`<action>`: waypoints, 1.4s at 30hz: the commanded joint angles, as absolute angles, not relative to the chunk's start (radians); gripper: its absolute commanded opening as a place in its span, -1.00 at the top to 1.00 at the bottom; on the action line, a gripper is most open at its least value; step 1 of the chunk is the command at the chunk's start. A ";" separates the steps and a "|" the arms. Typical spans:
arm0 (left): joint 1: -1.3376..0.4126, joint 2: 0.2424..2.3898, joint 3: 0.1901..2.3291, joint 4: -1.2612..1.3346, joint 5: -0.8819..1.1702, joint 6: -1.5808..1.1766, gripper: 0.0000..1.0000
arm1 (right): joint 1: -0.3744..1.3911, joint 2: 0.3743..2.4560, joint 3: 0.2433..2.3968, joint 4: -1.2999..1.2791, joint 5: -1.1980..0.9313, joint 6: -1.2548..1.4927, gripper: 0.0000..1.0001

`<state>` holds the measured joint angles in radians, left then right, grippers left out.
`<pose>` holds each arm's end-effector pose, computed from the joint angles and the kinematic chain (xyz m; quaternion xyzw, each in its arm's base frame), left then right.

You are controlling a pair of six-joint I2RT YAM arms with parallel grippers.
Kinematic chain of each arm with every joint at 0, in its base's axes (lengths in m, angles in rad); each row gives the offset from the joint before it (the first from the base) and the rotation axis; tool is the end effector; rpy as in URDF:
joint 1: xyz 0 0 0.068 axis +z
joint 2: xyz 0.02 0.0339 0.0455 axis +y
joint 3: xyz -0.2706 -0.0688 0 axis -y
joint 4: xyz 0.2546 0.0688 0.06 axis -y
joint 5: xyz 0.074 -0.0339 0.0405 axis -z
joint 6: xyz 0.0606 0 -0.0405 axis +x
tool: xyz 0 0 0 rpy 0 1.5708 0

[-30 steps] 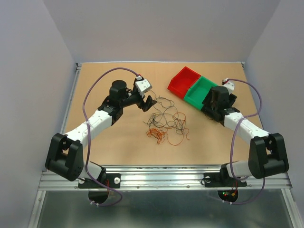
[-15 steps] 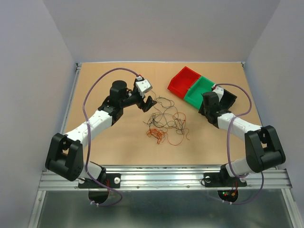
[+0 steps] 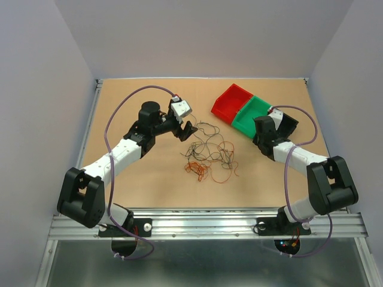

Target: Untangle the cables

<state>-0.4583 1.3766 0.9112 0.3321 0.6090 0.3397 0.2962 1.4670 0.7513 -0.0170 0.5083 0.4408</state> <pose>0.2939 -0.1837 0.3019 0.4608 0.5849 -0.2625 0.6137 0.3126 0.0646 0.1760 0.1659 0.8744 -0.0724 0.4501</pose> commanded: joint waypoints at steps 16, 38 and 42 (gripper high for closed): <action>-0.466 1.335 0.910 0.356 0.620 0.353 -0.68 | 0.305 1.493 0.838 0.003 0.549 0.423 0.99; -0.472 1.342 0.910 0.354 0.617 0.356 -0.68 | 0.051 1.500 0.999 0.003 0.295 0.451 0.99; -0.474 1.353 0.913 0.353 0.612 0.360 -0.68 | 0.035 1.572 1.008 0.003 0.302 0.468 0.99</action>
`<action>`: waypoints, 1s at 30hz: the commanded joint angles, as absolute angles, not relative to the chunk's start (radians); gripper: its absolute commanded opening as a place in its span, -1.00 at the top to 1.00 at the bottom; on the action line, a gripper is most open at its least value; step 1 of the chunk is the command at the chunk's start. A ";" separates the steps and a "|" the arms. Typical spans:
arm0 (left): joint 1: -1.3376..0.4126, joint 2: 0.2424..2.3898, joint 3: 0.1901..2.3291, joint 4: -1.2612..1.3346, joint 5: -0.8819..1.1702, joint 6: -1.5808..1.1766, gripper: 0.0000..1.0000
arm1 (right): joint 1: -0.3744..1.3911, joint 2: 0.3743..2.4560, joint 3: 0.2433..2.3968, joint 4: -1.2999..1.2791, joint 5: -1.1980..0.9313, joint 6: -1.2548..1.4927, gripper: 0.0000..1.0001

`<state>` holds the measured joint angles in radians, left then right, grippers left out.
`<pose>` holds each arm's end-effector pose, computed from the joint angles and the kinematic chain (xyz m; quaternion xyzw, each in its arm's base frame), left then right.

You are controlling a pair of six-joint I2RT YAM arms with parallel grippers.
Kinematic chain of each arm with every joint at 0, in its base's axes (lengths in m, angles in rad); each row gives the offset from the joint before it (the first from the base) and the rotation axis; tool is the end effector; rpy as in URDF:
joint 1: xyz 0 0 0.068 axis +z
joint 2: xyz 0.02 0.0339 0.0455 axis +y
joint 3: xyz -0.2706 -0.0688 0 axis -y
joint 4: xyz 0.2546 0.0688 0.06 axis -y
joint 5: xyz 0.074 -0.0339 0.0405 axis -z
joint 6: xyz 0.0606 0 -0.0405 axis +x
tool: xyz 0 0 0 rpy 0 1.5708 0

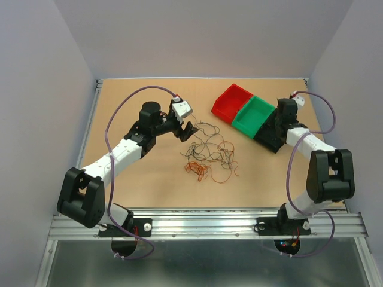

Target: Untangle the cables

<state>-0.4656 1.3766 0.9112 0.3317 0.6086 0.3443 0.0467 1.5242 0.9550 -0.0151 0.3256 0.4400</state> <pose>0.2926 -0.1858 0.3019 0.4642 0.5824 -0.2632 0.6132 0.3643 -0.0024 0.2246 0.2451 0.8374 -0.0260 0.4879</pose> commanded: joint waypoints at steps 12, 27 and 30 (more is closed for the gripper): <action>-0.534 1.460 1.003 0.244 0.413 0.377 -0.70 | 0.052 1.469 0.951 -0.021 0.361 0.468 -0.08; -0.413 1.649 1.126 0.251 0.359 0.224 -0.95 | 0.293 1.391 0.936 0.072 -0.133 0.232 -0.78; -0.299 1.635 1.117 0.278 0.440 0.149 -0.95 | 0.353 1.495 0.985 0.087 -0.204 0.163 -1.00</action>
